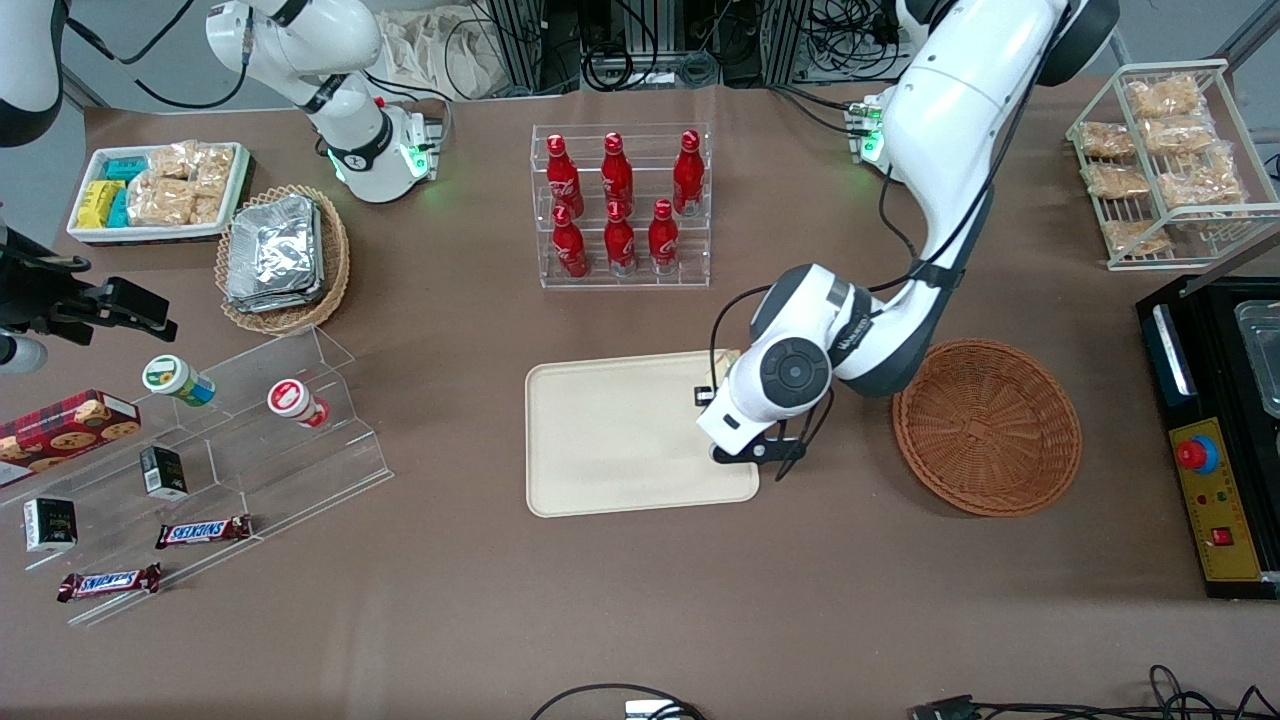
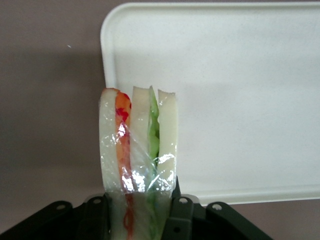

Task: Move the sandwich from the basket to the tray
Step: 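Lower the sandwich onto the cream tray and open the left gripper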

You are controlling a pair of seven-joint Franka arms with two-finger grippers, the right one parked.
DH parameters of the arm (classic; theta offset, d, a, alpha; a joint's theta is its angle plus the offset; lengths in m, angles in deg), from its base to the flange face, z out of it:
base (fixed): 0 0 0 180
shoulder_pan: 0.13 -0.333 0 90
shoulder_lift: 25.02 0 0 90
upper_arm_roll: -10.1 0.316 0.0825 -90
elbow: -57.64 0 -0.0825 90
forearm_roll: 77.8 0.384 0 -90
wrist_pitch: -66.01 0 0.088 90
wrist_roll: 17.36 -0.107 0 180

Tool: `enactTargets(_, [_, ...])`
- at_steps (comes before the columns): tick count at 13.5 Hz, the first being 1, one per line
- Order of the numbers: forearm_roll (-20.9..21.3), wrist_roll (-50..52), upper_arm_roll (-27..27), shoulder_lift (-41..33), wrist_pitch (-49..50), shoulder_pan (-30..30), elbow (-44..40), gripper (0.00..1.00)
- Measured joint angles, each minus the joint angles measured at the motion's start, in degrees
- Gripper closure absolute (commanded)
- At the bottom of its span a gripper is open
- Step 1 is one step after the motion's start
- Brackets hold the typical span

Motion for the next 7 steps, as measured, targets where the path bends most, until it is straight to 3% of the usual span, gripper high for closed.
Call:
enactTargets(5, [0.2, 0.3, 0.2, 2.2, -0.3, 0.2, 0.0, 0.56])
enactTargets(6, [0.3, 0.3, 0.2, 2.6, -0.3, 0.2, 0.0, 0.50])
enactTargets(7, [0.7, 0.4, 0.2, 2.8, -0.3, 0.2, 0.0, 0.34])
